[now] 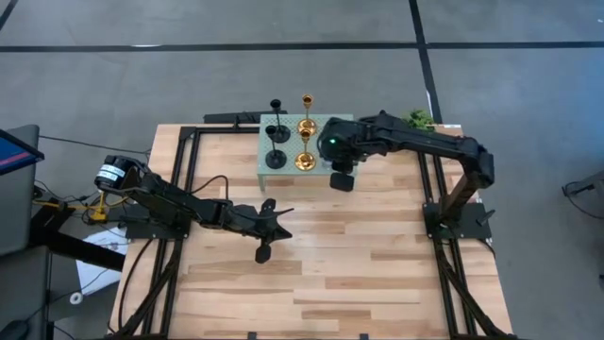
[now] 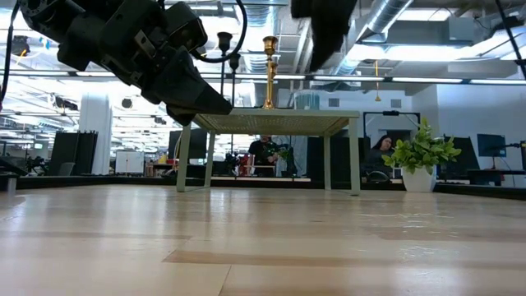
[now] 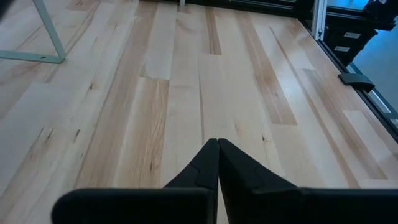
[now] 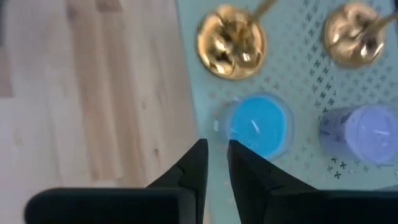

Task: Pick & Place candle stick holders
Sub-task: Return to Home Position

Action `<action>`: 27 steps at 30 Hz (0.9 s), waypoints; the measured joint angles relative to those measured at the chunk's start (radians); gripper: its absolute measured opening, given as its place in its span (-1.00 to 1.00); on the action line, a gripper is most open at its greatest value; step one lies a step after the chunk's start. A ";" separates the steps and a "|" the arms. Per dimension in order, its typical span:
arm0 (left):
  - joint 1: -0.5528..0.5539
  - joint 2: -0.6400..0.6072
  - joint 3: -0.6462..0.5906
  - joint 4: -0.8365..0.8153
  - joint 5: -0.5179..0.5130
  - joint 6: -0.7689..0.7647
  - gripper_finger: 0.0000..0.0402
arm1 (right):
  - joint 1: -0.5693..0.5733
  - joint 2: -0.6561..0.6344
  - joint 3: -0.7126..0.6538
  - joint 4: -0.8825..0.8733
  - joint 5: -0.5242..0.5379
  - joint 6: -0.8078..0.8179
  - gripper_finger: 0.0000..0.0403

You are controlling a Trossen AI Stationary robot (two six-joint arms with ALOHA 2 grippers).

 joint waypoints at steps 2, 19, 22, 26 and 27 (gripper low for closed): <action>0.000 0.000 0.000 0.002 0.000 0.000 -0.97 | 0.025 -0.002 0.051 -0.037 0.000 0.021 -0.73; -0.290 -0.435 -0.007 -0.403 -0.444 0.100 -0.98 | 0.322 -0.226 0.094 -0.096 0.181 0.082 -0.99; -0.398 -0.506 -0.043 -0.405 -0.537 0.161 -0.98 | 0.395 -0.305 0.006 -0.034 0.213 0.084 -1.00; -0.485 -0.599 -0.106 -0.393 -0.601 0.201 -0.98 | 0.463 -0.436 -0.186 0.134 0.214 0.076 -1.00; -0.493 -0.622 -0.120 -0.379 -0.607 0.203 -0.98 | 0.473 -0.473 -0.244 0.178 0.214 0.072 -1.00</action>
